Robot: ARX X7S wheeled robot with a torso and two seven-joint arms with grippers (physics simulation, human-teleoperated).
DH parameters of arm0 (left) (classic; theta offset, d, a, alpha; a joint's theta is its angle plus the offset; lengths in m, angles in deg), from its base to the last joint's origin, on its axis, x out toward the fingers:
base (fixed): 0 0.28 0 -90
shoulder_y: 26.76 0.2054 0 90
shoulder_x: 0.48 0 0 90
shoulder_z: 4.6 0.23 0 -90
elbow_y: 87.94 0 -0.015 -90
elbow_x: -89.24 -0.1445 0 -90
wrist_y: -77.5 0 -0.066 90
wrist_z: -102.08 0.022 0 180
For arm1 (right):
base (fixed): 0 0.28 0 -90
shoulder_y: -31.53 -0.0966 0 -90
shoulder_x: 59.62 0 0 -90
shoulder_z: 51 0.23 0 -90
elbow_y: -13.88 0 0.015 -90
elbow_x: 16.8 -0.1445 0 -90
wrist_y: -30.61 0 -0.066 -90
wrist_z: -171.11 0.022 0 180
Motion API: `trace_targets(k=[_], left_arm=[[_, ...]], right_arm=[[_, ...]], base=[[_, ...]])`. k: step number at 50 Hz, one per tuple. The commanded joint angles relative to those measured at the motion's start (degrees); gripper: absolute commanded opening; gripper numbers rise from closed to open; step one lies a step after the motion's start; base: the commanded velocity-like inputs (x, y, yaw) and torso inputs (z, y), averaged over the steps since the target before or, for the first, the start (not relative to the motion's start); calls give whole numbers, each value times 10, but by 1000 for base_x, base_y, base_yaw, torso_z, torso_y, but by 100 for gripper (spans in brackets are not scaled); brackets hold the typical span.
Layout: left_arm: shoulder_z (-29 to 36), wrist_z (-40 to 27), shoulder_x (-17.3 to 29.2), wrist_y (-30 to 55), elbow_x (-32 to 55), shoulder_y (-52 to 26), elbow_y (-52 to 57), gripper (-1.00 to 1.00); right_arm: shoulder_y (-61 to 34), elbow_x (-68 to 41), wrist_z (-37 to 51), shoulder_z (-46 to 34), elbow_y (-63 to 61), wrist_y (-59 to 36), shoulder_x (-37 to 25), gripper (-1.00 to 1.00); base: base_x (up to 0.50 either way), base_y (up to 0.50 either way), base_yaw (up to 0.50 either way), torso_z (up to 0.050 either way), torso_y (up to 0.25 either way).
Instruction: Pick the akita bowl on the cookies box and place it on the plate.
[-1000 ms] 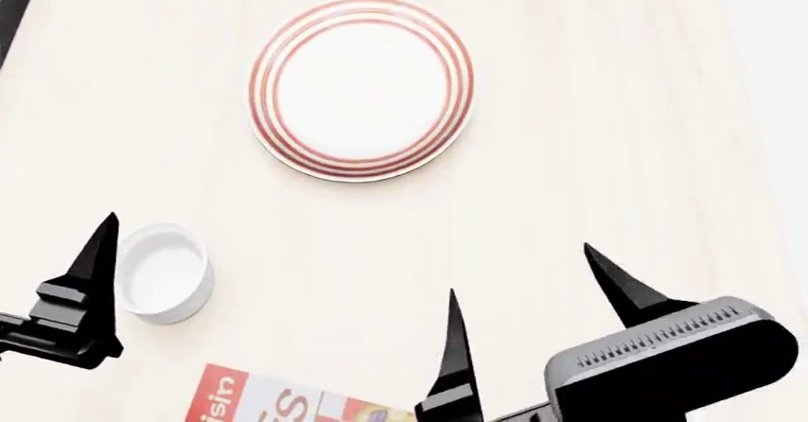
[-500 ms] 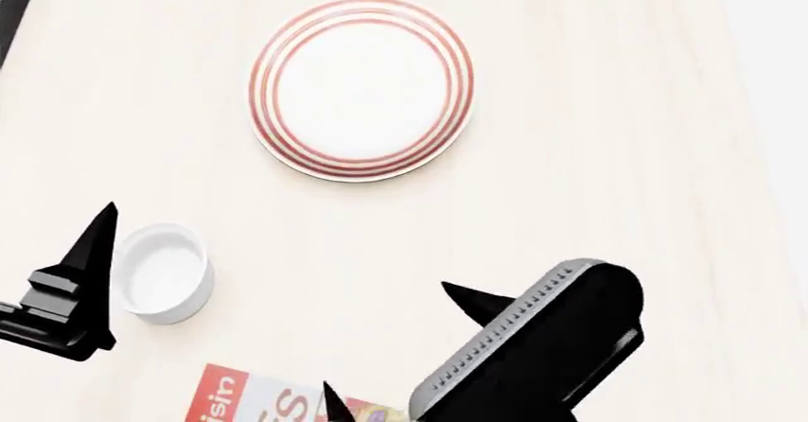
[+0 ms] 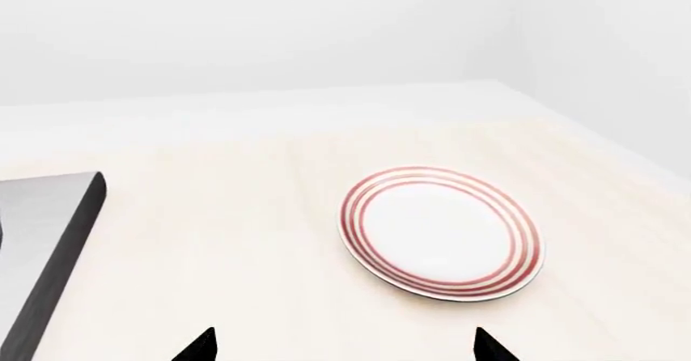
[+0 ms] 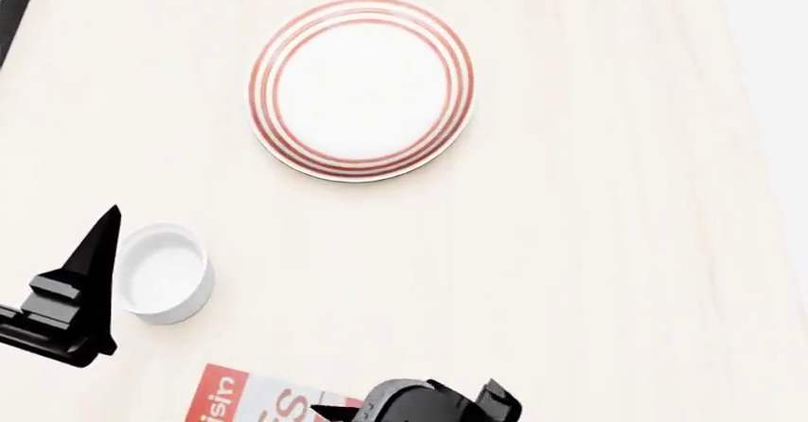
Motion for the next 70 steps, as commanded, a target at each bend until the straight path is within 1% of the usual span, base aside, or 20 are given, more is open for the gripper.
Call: trace_targets(k=[1,7,15,27,37,45,52,70], left_arm=[[1,0,3,-1,2,2,4,100],[3,2,4,-8,-3,7,4,100],[4,3,4,-10,-3,8,4,100],[7,6,5,-16,-5,14,3,100],[6,6,8,-18,-5,17,3,100],[8,5,8,-18,-5,18,4,100],[8,3,8,-18,-5,18,5,100],[9,6,10,-25,-5,24,3,100]], right_arm=[[-63,-102,95,-92,2,6,15,100],[-82,-125,141,-159,14,5,35,100],[-106,-149,184,-220,27,18,57,100],[-161,-205,266,-336,45,47,89,100],[-170,-213,296,-399,73,43,88,100],[-204,-253,334,-458,104,63,80,100],[-224,-266,354,-492,106,63,85,100],[-254,-263,363,-532,123,51,100,100]], base=[[0,0,0,0,0],[0,0,0,0,0],[0,0,0,0,0],[0,0,0,0,0],[0,0,0,0,0],[0,0,0,0,0],[0,0,0,0,0],[0,0,0,0,0]])
